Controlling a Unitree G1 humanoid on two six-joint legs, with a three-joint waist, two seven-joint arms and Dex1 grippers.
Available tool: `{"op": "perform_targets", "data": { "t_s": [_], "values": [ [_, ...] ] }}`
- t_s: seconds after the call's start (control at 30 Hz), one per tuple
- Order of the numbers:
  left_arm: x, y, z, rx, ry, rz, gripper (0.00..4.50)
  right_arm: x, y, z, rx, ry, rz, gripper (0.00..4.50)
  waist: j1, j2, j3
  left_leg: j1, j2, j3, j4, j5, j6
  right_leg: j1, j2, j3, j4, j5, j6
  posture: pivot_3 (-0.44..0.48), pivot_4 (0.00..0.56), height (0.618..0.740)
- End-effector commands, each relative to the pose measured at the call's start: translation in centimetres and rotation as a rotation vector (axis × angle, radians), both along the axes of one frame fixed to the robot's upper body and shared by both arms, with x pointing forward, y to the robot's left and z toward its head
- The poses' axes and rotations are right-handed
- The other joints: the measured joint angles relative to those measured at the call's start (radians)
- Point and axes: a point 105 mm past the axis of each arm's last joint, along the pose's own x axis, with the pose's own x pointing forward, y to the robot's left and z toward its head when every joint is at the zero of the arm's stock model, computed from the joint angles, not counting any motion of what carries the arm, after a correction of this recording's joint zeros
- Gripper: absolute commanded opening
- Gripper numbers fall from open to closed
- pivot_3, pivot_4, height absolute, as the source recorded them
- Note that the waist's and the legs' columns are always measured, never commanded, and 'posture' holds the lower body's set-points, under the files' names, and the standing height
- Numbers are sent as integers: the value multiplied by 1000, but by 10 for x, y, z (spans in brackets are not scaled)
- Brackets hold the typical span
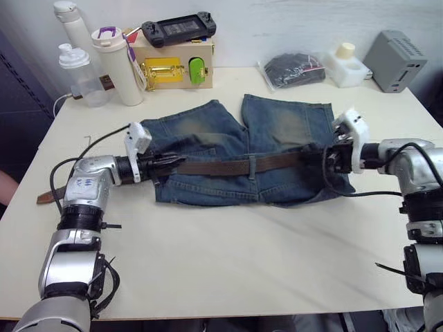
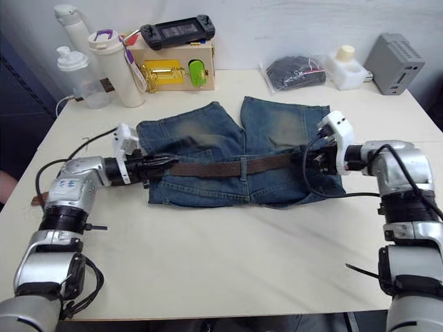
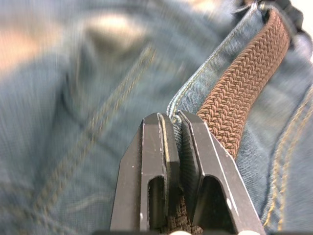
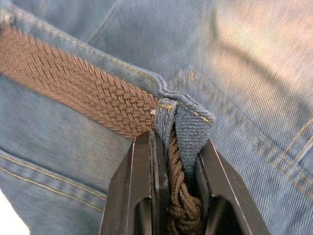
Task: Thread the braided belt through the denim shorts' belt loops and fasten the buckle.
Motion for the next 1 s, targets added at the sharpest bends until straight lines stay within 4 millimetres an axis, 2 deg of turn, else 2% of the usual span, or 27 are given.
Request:
{"op": "perform_targets", "data": {
  "t_s": [0.03, 0.13, 0.2, 0.27, 0.33, 0.4, 0.43, 0.53, 0.57, 0.63, 0.67, 0.73, 0.83, 0.87, 0.93, 1.0],
  "values": [
    [-27, 2, 41, -42, -188, -49, 0, -30, 8, 49, 133, -189, 151, 266, -1, 0, 0, 0, 0, 0, 0, 0, 0, 0, 0, 0, 0, 0, 0, 0, 150, 645],
    [-58, 4, 37, 60, -339, -45, 0, -70, 9, 53, 174, -271, 285, 266, 1, 0, 0, 1, 0, 0, -1, 0, 0, 1, 0, 0, 0, 0, 0, 0, 150, 645],
    [-81, 3, 22, 225, -500, -20, 0, -102, 4, 31, 115, -258, 365, 266, 7, 0, 0, 1, 1, -1, -2, 0, 0, 3, 0, 0, -2, 0, 0, 0, 150, 645],
    [-97, 1, 8, 330, -591, -30, 0, -119, 0, 10, 38, -217, 385, 266, 13, 0, 0, 2, 1, -2, -1, 0, 0, 5, 0, -1, -4, 0, 0, 0, 150, 645],
    [-108, 1, -3, 412, -670, -28, 0, -127, -7, -11, -49, -165, 375, 266, 24, 0, 0, 2, 1, 1, 2, 1, 2, 6, 0, 0, -7, 0, 0, 0, 150, 645],
    [-124, 11, -36, 504, -679, -23, 0, -133, -17, -45, -176, -48, 340, 266, 33, 2, -1, 1, 1, 5, 3, 3, 3, 7, -2, 0, -11, 0, 0, 0, 150, 645],
    [-130, 14, -47, 529, -678, -30, 0, -135, -19, -53, -209, -18, 331, 266, 34, 2, -1, 2, 1, 7, 3, 3, 3, 7, -3, 0, -11, 0, 0, 0, 150, 645],
    [-142, 23, -71, 575, -639, -37, 0, -134, -20, -58, -203, 18, 310, 266, 35, 2, -1, 1, 2, 10, 3, 2, 4, 6, -4, 0, -12, 0, 0, 0, 150, 645],
    [-143, 25, -75, 582, -629, -33, 449, -133, -21, -59, -214, 11, 314, 266, 36, 2, -1, 1, 2, 10, 4, 2, 4, 5, -4, 0, -12, 0, 0, 0, 150, 645],
    [-145, 28, -75, 573, -620, -28, 1287, -135, -23, -59, -219, 20, 338, 1312, 43, 2, -1, 1, 2, 9, 4, 2, 4, 6, -4, -1, -12, 0, 0, 0, 150, 645],
    [-145, 29, -76, 579, -619, -33, 1694, -137, -23, -59, -218, 27, 354, 1608, 46, 2, -1, 1, 2, 9, 4, 2, 4, 6, -4, -1, -12, 0, 0, 0, 150, 645],
    [-146, 31, -76, 593, -623, -39, 2643, -140, -24, -58, -219, 31, 375, 2610, 52, 2, -1, 1, 2, 9, 4, 2, 4, 6, -4, -1, -12, 0, 0, 0, 150, 645],
    [-156, 37, -82, 594, -552, -71, 4141, -146, -29, -51, -223, 22, 404, 4162, 57, 2, -1, 1, 2, 9, 4, 2, 4, 6, -3, -1, -12, 0, 0, 0, 150, 645],
    [-160, 38, -83, 588, -519, -80, 4475, -150, -31, -49, -236, 17, 421, 4493, 57, 3, -1, 1, 2, 9, 4, 2, 4, 6, -3, -1, -12, 0, 0, 0, 150, 645],
    [-169, 40, -86, 597, -455, -122, 4475, -158, -34, -46, -242, 31, 452, 4493, 57, 3, -1, 1, 2, 9, 4, 2, 4, 6, -3, -1, -12, 0, 0, 0, 150, 645],
    [-172, 42, -78, 554, -371, -110, 4475, -162, -39, -39, -231, 29, 462, 4493, 57, 3, 0, 1, 2, 9, 3, 2, 5, 6, -3, -1, -13, 0, 0, 0, 150, 645]
  ]
}}
